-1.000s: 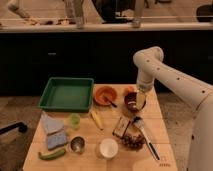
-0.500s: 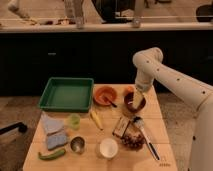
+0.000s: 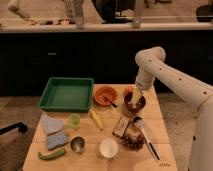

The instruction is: Place apple in purple bowl

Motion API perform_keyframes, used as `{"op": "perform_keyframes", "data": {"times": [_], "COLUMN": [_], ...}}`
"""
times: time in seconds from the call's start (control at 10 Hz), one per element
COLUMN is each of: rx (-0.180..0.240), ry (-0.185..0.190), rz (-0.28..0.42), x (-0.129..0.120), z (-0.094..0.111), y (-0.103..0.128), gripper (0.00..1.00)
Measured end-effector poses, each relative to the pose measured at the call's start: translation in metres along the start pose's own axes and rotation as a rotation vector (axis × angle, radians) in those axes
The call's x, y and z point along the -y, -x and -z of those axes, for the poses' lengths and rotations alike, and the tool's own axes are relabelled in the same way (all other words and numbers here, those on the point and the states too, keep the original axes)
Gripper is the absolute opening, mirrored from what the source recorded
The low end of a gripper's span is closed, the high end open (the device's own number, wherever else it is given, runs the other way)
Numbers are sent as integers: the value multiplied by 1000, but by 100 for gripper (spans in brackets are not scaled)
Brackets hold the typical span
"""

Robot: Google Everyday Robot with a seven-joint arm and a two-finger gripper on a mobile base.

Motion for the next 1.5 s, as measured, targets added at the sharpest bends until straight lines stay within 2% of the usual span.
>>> {"op": "perform_keyframes", "data": {"times": [0.4,0.9,1.5], "rx": [42,76,68], "ry": [4,18,26], "rz": [-63,-74,-45], "x": [16,34,29], "z": [-17,-29,-35], "y": [14,41,75], "gripper": [80,80,80]}}
